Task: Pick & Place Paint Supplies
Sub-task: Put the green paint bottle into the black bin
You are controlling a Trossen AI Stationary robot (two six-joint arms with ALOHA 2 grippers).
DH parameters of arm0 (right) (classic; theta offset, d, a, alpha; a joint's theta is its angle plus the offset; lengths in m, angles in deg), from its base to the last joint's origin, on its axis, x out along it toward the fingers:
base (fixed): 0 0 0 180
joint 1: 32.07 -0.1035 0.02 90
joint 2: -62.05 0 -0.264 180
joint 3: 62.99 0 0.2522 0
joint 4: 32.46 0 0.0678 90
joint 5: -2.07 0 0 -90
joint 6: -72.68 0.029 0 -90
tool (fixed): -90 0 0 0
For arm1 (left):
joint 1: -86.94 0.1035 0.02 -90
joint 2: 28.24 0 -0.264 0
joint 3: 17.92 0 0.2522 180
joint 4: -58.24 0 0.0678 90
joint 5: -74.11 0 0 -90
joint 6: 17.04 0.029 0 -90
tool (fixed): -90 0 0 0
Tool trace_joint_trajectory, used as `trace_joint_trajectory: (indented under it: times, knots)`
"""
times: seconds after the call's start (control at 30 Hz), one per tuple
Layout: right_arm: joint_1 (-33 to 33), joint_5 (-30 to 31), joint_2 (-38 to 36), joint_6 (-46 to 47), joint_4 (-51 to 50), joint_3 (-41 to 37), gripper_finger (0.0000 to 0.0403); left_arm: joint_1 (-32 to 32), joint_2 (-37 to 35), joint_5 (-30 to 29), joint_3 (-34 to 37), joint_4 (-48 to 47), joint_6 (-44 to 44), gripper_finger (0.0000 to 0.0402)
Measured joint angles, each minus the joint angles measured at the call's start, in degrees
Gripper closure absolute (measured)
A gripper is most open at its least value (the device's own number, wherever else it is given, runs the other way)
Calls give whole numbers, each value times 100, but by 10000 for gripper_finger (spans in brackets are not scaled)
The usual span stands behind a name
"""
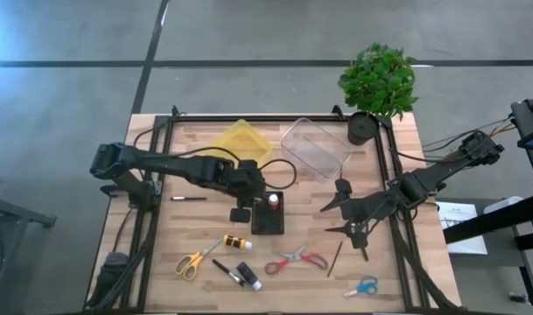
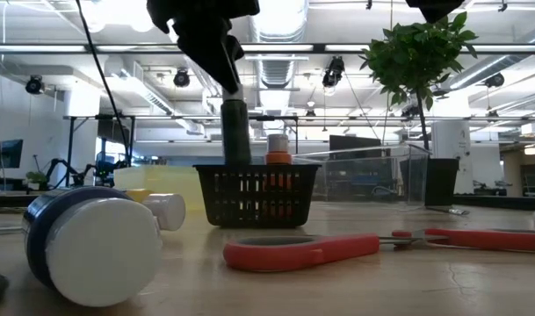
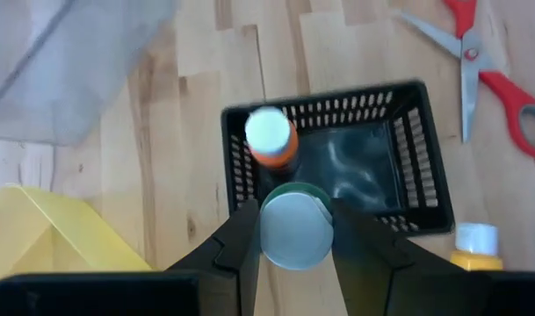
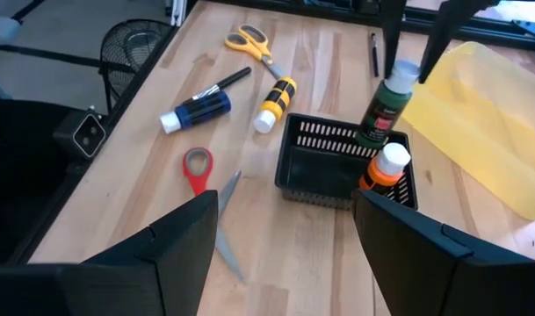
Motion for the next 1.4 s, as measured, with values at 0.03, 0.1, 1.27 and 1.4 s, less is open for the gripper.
trace_joint_trajectory:
  times: [0.03, 0.1, 1.27, 1.4]
  knots:
    - [0, -3, 0, -17, 0, 0, 140, 17, 0, 12, 0, 41, 0, 287]
    - [0, -3, 0, -32, 1, 0, 140, 52, 0, 26, 10, 17, 0, 287]
    - [-2, -26, 2, -81, 1, -10, 140, 163, 597, 129, 597, 902, 138, 287]
    - [-2, -39, 2, -80, 0, -34, 140, 184, 597, 128, 595, 920, 138, 287]
